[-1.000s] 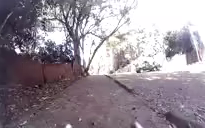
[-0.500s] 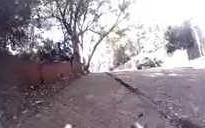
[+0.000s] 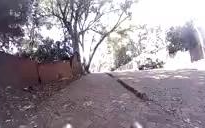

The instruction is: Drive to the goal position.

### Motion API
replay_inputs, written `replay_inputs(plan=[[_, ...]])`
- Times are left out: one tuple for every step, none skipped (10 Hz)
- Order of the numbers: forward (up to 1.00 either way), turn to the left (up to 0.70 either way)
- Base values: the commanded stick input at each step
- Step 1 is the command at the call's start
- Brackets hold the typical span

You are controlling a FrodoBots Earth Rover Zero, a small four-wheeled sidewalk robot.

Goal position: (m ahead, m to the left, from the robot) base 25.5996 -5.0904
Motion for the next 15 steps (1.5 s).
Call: replay_inputs(plan=[[0.70,0.00],[0.70,0.00],[0.70,0.00],[0.70,0.00],[0.70,0.00],[0.70,0.00],[0.70,0.00],[0.70,0.00],[0.70,-0.02],[0.70,-0.04],[0.70,0.00],[0.70,0.00],[0.70,0.00],[0.70,0.00],[0.70,0.00]])
